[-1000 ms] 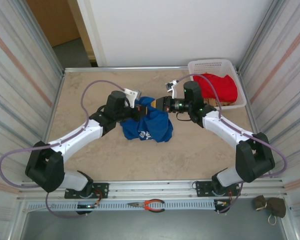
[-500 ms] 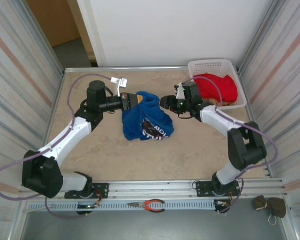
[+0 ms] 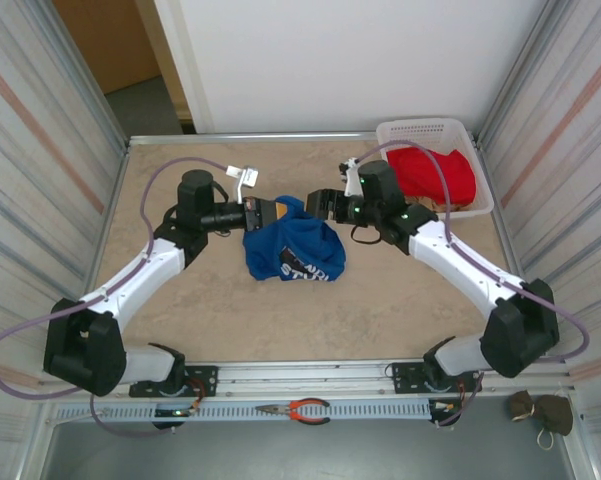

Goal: Fold the inside-out t-shirt

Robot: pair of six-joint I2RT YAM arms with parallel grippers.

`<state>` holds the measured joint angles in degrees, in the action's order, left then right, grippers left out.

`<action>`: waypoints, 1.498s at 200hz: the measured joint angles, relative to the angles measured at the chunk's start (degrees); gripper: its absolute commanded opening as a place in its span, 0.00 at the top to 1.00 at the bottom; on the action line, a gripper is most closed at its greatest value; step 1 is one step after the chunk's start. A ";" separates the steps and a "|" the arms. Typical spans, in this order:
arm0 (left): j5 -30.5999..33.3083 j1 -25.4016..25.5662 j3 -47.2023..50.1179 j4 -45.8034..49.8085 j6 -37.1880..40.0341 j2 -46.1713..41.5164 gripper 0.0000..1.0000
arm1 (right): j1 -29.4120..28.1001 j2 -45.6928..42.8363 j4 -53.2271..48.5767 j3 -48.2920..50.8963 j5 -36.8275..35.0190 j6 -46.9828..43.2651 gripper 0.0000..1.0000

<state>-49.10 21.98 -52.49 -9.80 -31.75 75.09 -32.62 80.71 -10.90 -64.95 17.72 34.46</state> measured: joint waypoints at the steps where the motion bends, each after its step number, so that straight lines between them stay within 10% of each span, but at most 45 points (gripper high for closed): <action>1: 0.02 -0.02 0.00 0.00 0.00 0.00 1.00 | -0.04 0.11 -0.02 -0.07 -0.07 -0.04 0.26; 77: 0.04 0.00 0.04 -0.13 0.00 0.00 1.00 | -2.86 13.79 0.04 -1.27 -2.29 -0.74 0.24; 130: 2.58 -0.09 3.19 -0.59 -0.02 -0.50 1.00 | 0.09 13.86 5.90 -0.15 5.70 1.86 1.00; 171: 10.75 -2.21 7.13 -0.09 -0.94 0.59 1.00 | 2.97 4.11 11.08 3.34 14.91 4.13 1.00; 199: 13.44 -2.45 6.32 -0.33 -1.05 6.21 0.53 | 1.62 0.26 19.63 5.07 24.02 5.05 1.00; 221: 14.14 -1.18 5.05 0.55 0.17 9.16 0.38 | 0.02 0.94 23.91 5.55 30.08 5.42 1.00; 299: 19.23 1.62 11.04 3.85 1.97 -12.00 0.33 | 4.68 1.73 27.30 7.82 33.94 5.64 1.00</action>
<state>-29.87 23.59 -41.45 -5.96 -29.78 63.09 -27.94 82.43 16.40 -57.12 51.66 40.10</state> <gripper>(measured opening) 0.682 0.061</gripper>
